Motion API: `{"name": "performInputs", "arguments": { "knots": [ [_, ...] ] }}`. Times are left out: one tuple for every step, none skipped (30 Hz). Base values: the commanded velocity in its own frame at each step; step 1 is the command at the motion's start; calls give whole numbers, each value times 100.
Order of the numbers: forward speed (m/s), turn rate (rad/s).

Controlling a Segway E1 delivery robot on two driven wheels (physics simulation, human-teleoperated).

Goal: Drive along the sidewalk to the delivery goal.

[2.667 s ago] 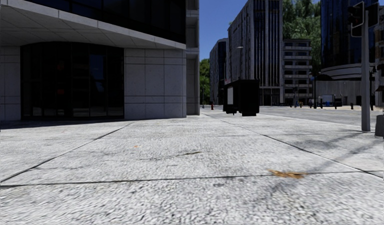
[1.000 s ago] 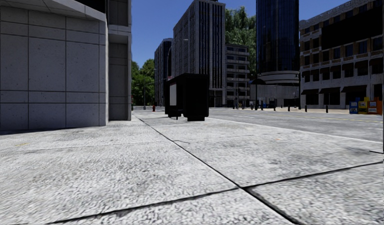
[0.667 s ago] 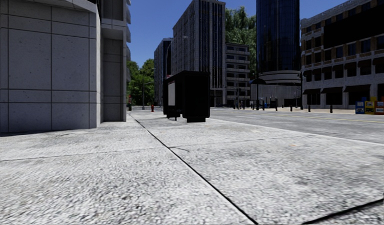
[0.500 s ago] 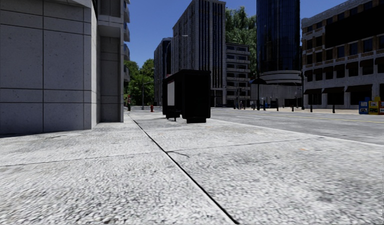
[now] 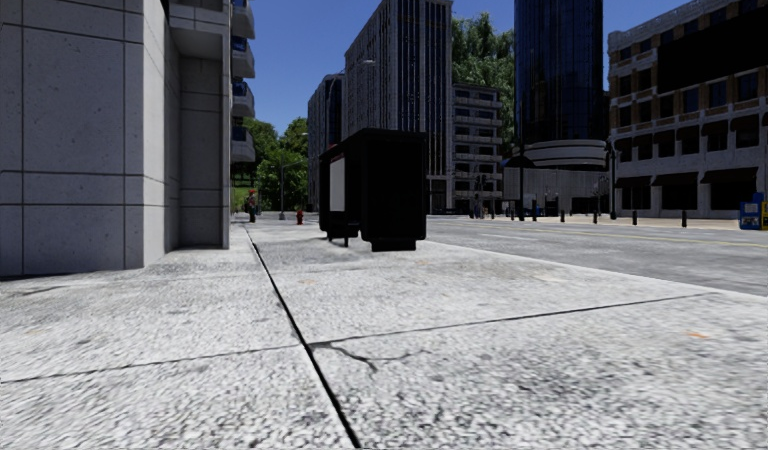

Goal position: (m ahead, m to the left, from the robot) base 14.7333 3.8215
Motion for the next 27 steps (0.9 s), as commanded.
{"name": "performInputs", "arguments": {
  "knots": [
    [200, 0],
    [200, 0],
    [200, 0],
    [200, 0],
    [200, 8],
    [200, 8],
    [200, 49],
    [200, 63],
    [200, 67],
    [200, 68],
    [200, 71],
    [200, 71],
    [200, 75],
    [200, 77],
    [200, 78],
    [200, 68],
    [200, 68],
    [200, 24],
    [200, 7],
    [200, 3],
    [200, 1],
    [200, 1],
    [200, 0],
    [200, 0],
    [200, 0],
    [200, 0],
    [200, 0]
  ]
}}
